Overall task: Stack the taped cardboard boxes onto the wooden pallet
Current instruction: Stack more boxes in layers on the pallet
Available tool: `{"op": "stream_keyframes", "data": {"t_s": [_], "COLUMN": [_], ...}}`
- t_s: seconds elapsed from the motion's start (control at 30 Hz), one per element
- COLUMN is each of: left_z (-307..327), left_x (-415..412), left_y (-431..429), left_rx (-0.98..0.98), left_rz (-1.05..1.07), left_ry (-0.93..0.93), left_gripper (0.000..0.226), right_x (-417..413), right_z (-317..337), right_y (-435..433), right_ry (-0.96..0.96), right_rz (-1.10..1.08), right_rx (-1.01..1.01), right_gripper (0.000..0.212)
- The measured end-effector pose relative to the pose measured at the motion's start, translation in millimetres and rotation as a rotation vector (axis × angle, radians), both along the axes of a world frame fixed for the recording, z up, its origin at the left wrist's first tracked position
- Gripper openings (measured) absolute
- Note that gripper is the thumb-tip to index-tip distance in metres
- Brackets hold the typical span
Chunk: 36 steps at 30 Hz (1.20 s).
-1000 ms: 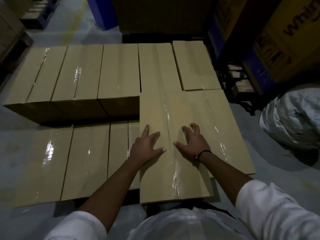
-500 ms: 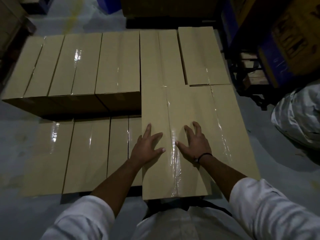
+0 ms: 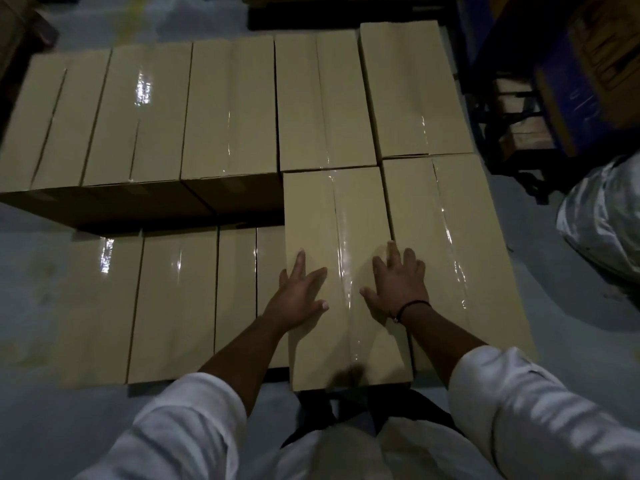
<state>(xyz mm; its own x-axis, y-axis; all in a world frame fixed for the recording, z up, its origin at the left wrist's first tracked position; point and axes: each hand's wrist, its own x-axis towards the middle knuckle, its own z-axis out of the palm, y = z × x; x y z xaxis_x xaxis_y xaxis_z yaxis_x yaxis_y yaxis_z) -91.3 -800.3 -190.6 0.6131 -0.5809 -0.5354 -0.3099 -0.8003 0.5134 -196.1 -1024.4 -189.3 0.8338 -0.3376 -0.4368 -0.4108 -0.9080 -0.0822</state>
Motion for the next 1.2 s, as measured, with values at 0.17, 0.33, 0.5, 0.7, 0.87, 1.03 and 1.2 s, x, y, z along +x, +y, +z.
{"op": "stream_keyframes", "data": {"t_s": [0.17, 0.33, 0.5, 0.7, 0.87, 1.03, 1.2], "left_z": [-10, -10, 6, 8, 15, 23, 28], "left_x": [-1, 3, 2, -11, -38, -74, -112], "left_y": [-2, 1, -1, 11, 28, 44, 53], "left_rx": [0.051, 0.073, 0.110, 0.170, 0.191, 0.220, 0.248], "left_rz": [-0.003, -0.054, -0.118, -0.188, -0.259, -0.268, -0.250], "left_ry": [-0.039, -0.027, -0.017, 0.014, 0.020, 0.021, 0.011], "left_gripper": [0.080, 0.083, 0.087, 0.097, 0.100, 0.101, 0.104], "right_x": [-5, -12, -27, -59, -94, -128, -149], "right_z": [-10, -12, -10, -8, -6, -3, 1], "right_y": [9, 8, 17, 35, 48, 52, 47], "right_ry": [0.052, 0.011, -0.005, 0.023, 0.051, 0.072, 0.119], "right_rz": [-0.077, -0.094, -0.148, -0.150, -0.185, -0.104, 0.021], "right_rx": [0.067, 0.071, 0.089, 0.064, 0.095, 0.128, 0.130], "right_gripper": [0.083, 0.086, 0.089, 0.090, 0.093, 0.095, 0.104]}}
